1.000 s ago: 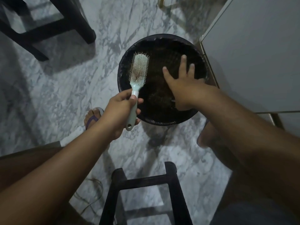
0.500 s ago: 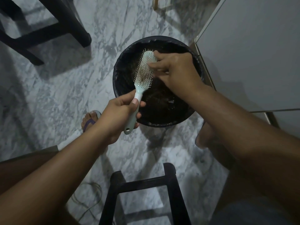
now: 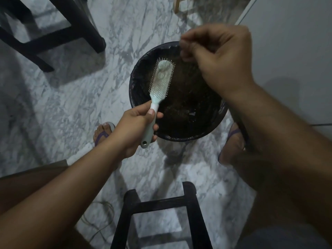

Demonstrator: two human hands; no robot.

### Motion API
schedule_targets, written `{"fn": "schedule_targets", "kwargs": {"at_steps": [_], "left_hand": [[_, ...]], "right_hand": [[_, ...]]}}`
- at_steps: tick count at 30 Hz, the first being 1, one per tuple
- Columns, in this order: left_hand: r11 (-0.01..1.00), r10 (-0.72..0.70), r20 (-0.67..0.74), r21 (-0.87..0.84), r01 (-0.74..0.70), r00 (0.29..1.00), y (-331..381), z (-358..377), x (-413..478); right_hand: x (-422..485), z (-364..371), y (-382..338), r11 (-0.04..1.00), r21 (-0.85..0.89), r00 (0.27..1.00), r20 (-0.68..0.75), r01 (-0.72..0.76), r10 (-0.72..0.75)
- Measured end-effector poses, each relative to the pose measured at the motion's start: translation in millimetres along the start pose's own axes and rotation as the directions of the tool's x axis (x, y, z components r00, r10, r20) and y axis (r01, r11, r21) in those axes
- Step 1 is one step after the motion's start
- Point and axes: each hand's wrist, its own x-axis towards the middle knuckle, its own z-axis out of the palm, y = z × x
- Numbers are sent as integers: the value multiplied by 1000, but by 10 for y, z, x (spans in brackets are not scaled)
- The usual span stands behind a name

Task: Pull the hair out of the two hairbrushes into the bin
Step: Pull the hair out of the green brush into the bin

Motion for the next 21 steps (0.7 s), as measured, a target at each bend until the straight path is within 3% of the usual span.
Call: {"fn": "schedule_targets", "kwargs": {"at_steps": [3, 6, 8, 9, 10, 11, 13, 14, 15, 16, 17, 19, 21], "left_hand": [[1000, -17, -35, -8, 17, 999, -21, -25, 17], [999, -12, -57, -31, 10, 998, -10, -37, 25], [999, -1, -58, -47, -2, 998, 6, -37, 26], [999, 6, -55, -49, -9, 998, 13, -34, 26], [999, 12, -50, -49, -15, 999, 22, -31, 29], [999, 17, -45, -49, -19, 999, 29, -25, 32], [998, 23, -35, -50, -25, 999, 40, -15, 34], [998, 26, -30, -52, -28, 999, 45, -13, 35], [998, 29, -25, -53, -30, 999, 48, -10, 34], [998, 31, -20, -53, -32, 999, 46, -8, 32], [998, 34, -17, -51, -35, 999, 42, -9, 30], [998, 39, -5, -46, -40, 999, 26, -3, 25], [999, 40, 14, -36, -40, 999, 7, 4, 21]], "right_hand": [[55, -138, 34, 1000, 4, 996, -91, -5, 6], [81, -227, 227, 990, -126, 992, -117, -71, 56], [70, -220, 340, 919, -337, 976, -5, -206, 217], [40, -202, 391, 831, -497, 935, 100, -250, 341], [-5, -169, 410, 707, -668, 846, 221, -231, 485], [-59, -115, 407, 571, -807, 710, 313, -152, 631], [-155, -18, 411, 376, -925, 421, 365, 61, 830], [-180, 3, 403, 354, -929, 339, 370, 111, 865], [-176, -2, 382, 366, -924, 324, 381, 107, 866], [-152, -26, 383, 419, -906, 383, 410, 63, 828], [-116, -45, 390, 502, -865, 489, 443, 13, 751], [-79, -51, 395, 710, -703, 742, 456, -38, 491], [-90, 35, 347, 867, -496, 901, 392, 38, 185]]}}
